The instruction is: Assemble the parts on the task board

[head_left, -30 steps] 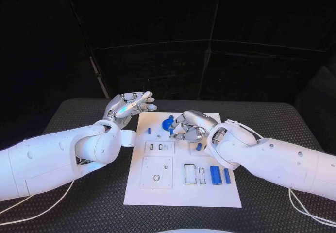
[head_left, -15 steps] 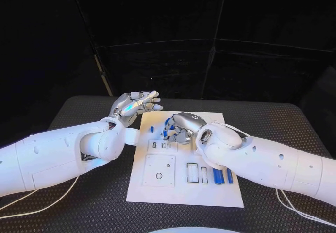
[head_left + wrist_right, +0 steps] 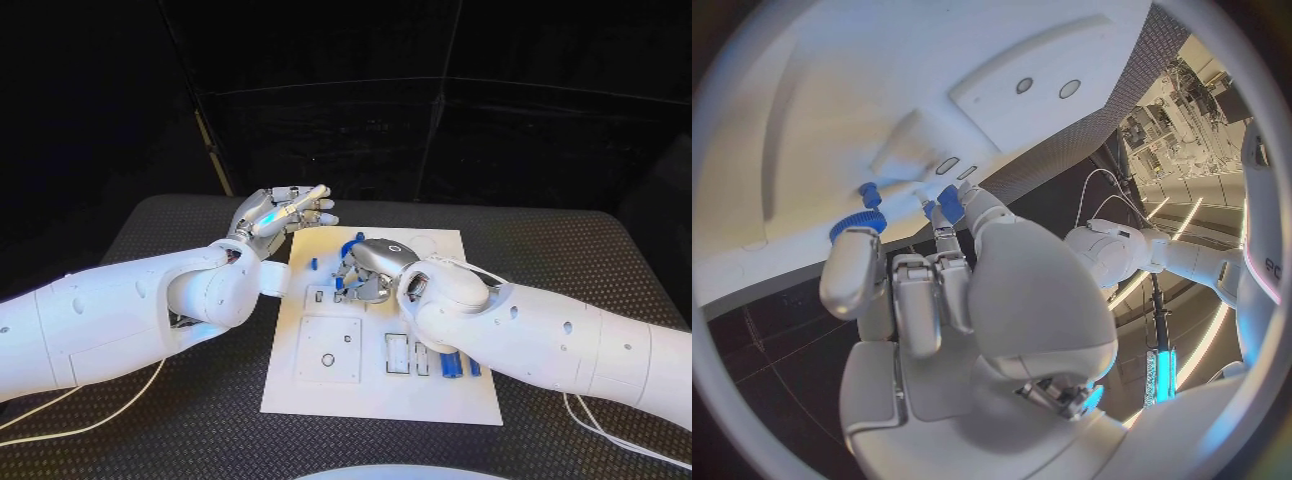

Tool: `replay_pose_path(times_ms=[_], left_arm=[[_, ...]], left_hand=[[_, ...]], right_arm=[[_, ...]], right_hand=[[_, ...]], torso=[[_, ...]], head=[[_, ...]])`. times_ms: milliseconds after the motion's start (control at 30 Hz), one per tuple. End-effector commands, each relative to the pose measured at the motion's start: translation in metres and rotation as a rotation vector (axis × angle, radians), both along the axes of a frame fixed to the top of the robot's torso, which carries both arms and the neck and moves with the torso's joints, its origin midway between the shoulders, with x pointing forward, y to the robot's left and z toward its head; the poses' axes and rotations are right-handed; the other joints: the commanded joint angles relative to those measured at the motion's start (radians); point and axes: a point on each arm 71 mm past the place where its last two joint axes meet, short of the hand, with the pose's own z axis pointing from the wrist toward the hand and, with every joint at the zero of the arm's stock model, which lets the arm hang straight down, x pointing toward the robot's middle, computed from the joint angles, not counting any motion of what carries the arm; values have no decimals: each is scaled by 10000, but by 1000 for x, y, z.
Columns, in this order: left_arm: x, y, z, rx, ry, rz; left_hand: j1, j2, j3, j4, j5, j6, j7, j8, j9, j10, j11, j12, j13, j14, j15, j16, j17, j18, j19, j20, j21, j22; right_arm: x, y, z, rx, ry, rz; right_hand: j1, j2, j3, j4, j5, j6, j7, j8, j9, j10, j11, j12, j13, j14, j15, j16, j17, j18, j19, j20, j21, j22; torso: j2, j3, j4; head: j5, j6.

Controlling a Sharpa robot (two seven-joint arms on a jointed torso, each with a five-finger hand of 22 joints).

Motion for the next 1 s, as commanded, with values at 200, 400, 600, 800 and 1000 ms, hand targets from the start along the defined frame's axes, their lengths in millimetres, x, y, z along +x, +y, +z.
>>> replay_pose_path(times_ms=[200, 400, 600, 800, 1000], left_arm=[[0, -2, 2, -41, -96, -170], [0, -2, 2, -37, -80, -177], [0, -2, 1, -32, -63, -182], [0, -2, 1, -27, -52, -181], [0, -2, 1, -19, -33, -186]], left_hand=[[-203, -53, -1, 20, 32, 100, 13, -24, -27, 89, 14, -82, -27, 61, 0, 3, 53, 134, 107, -12, 63, 11], [-207, -55, -3, 20, 33, 100, 13, -25, -28, 90, 14, -84, -28, 62, 0, 3, 54, 134, 107, -13, 63, 11], [-229, -69, -14, 22, 33, 98, 16, -38, -31, 93, 17, -102, -32, 61, 1, 0, 64, 133, 107, -13, 65, 10], [-237, -74, -18, 23, 33, 95, 18, -44, -33, 91, 19, -110, -34, 60, 2, -2, 68, 132, 107, -13, 65, 10], [-244, -78, -21, 22, 34, 92, 20, -50, -35, 88, 21, -120, -37, 59, 3, -4, 72, 132, 107, -13, 65, 9]], right_arm=[[0, 1, -7, -589, 201, -1], [-1, 1, -11, -743, 277, -7], [-1, 0, -13, -968, 339, -17], [0, -1, -15, -1151, 373, -71], [0, -2, -17, -1276, 408, -104]], right_hand=[[-119, -8, -59, 44, 44, 407, -348, 17, 104, 339, -53, 18, 1544, 1059, -71, 46, 2629, -129, 7, -68, 39, -1], [-119, -8, -59, 44, 44, 407, -348, 17, 104, 339, -53, 18, 1544, 1059, -71, 46, 2629, -129, 7, -68, 39, -1], [-150, -36, -69, 46, 45, 381, -339, -4, 96, 324, -48, -4, 1524, 1059, -69, 46, 2629, -128, 2, -68, 32, -13], [-199, -72, -88, 58, 31, 350, -324, -29, 87, 313, -36, -19, 1512, 1059, -63, 46, 2629, -127, -2, -66, 25, -24], [-204, -76, -90, 58, 30, 344, -322, -34, 86, 310, -35, -24, 1508, 1059, -62, 46, 2629, -126, -5, -66, 23, -29]], torso=[[-4, -2, 4], [8, 3, -1], [5, 0, 5], [-1, 3, 0], [-3, 3, 4]], head=[[10, -76], [23, -105], [18, -146], [8, -163], [6, -192]])
